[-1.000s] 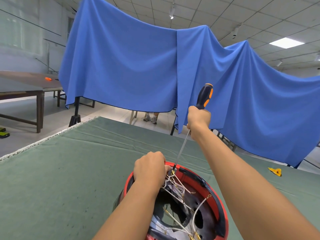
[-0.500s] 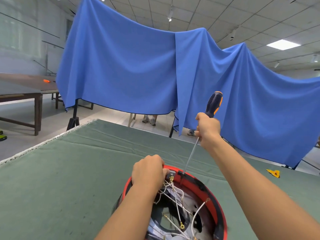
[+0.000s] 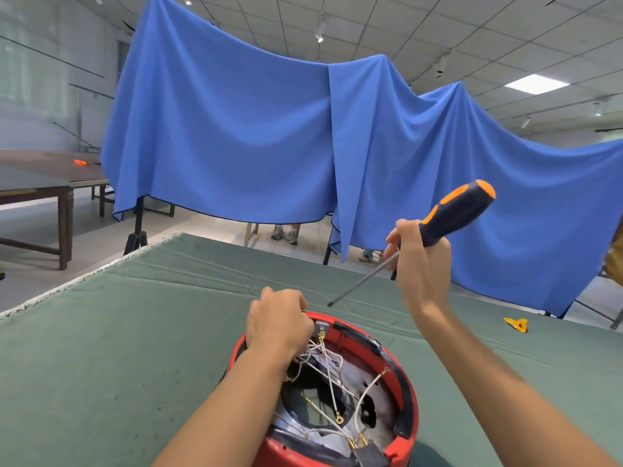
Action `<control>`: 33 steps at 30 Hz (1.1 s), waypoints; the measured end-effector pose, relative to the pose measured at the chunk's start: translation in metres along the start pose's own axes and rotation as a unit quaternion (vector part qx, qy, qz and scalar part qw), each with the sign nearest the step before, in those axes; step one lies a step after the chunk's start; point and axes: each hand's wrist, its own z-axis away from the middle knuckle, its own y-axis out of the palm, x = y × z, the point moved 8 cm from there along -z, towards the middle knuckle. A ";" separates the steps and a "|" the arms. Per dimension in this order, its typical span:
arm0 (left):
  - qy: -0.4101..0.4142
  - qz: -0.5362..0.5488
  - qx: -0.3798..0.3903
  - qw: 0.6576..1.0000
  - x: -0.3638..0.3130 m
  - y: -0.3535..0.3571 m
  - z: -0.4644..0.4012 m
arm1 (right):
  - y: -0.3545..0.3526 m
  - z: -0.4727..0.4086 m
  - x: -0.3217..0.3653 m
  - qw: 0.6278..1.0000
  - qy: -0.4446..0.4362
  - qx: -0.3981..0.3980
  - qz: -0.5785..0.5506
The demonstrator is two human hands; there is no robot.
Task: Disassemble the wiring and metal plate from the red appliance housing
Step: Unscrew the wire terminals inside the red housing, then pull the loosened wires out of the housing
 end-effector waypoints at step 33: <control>0.166 0.040 -0.008 0.985 -0.032 -0.026 0.032 | -0.014 0.051 -0.099 0.975 -0.113 0.189 0.025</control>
